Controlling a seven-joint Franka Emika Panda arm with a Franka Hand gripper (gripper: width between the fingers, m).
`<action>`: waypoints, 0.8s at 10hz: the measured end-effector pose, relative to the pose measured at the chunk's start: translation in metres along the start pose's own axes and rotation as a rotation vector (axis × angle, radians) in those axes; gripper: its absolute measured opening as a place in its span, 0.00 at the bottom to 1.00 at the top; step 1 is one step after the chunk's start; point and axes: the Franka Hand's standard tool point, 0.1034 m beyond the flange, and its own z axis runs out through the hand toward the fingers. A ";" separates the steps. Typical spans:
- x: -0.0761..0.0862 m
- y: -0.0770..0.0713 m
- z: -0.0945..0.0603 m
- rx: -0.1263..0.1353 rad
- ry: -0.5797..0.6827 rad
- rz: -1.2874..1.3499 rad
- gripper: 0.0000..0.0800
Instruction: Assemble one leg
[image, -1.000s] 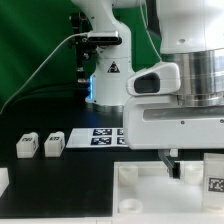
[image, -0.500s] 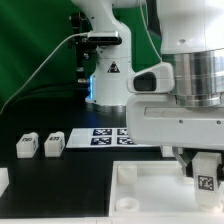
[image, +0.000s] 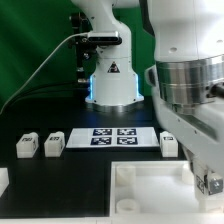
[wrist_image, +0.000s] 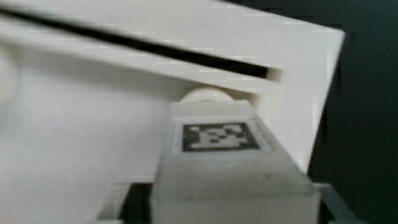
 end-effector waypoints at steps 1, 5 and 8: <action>-0.005 0.000 0.001 0.003 0.000 0.177 0.37; -0.010 0.001 0.002 0.012 0.006 0.293 0.37; -0.014 0.011 0.004 -0.007 0.011 -0.107 0.75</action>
Offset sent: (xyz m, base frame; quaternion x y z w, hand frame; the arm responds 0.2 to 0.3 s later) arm 0.0000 0.0000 0.0000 0.0000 0.0000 0.0000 1.0000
